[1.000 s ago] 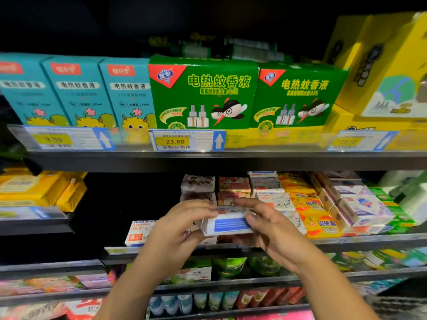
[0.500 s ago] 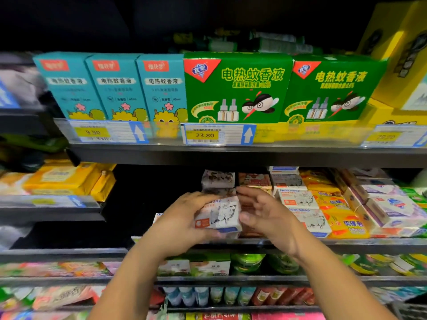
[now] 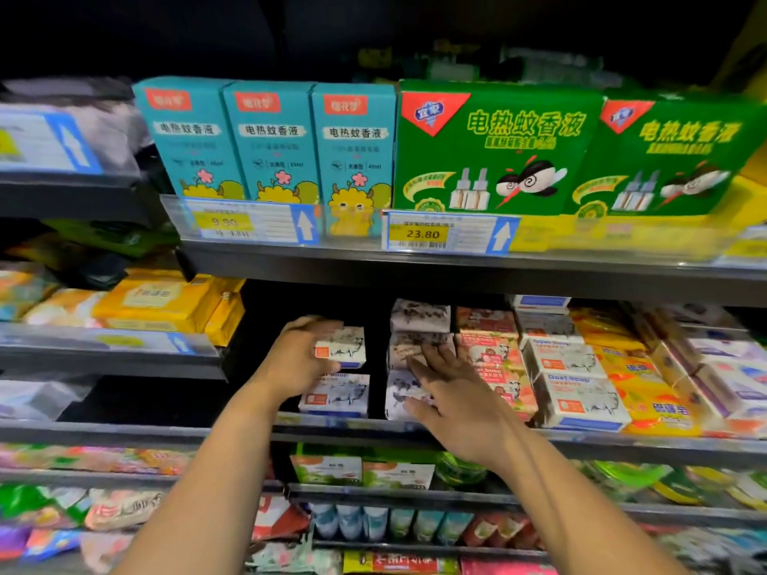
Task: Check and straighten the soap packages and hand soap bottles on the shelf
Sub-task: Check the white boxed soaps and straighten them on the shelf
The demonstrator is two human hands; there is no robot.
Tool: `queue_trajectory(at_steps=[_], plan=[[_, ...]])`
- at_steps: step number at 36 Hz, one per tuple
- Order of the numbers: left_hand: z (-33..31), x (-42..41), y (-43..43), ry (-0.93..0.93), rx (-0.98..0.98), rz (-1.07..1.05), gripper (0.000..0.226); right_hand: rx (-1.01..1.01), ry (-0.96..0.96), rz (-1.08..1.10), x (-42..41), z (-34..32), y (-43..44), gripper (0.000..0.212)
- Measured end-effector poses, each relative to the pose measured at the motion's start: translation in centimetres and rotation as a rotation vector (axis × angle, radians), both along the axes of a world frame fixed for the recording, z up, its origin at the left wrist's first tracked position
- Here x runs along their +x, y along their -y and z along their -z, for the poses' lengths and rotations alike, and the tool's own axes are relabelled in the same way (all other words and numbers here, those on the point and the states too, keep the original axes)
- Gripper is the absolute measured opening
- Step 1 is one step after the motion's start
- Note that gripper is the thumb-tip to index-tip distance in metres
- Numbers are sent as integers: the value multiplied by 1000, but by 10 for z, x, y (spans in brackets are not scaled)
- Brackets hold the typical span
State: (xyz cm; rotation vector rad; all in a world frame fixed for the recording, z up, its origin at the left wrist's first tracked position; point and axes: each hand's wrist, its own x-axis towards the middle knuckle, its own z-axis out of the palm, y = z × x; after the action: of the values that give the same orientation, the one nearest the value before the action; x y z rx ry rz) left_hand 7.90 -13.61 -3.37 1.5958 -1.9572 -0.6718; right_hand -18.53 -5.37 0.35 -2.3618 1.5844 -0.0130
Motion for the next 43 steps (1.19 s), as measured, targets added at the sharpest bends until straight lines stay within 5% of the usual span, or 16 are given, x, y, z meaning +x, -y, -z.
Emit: queue_trajectory(at_steps=[9,15,24,33,40,43], plan=[[14,-5,0,-66,194,139,30,-30,-38,18,0,3,-1,70],[7,-41,-12,551,113,-54,42,-54,-1,38,1,7,-1,69],[18,-43,-41,707,-24,10,50,-54,53,33,-4,17,3,70],[-19,-53,-69,578,61,20,43,1,66,23,-16,6,4,71],[-36,-98,-60,364,-228,-67,19,-36,171,111,-76,-14,11,55],[-42,-137,-61,279,-199,-59,33,-76,228,173,-105,-18,21,48]])
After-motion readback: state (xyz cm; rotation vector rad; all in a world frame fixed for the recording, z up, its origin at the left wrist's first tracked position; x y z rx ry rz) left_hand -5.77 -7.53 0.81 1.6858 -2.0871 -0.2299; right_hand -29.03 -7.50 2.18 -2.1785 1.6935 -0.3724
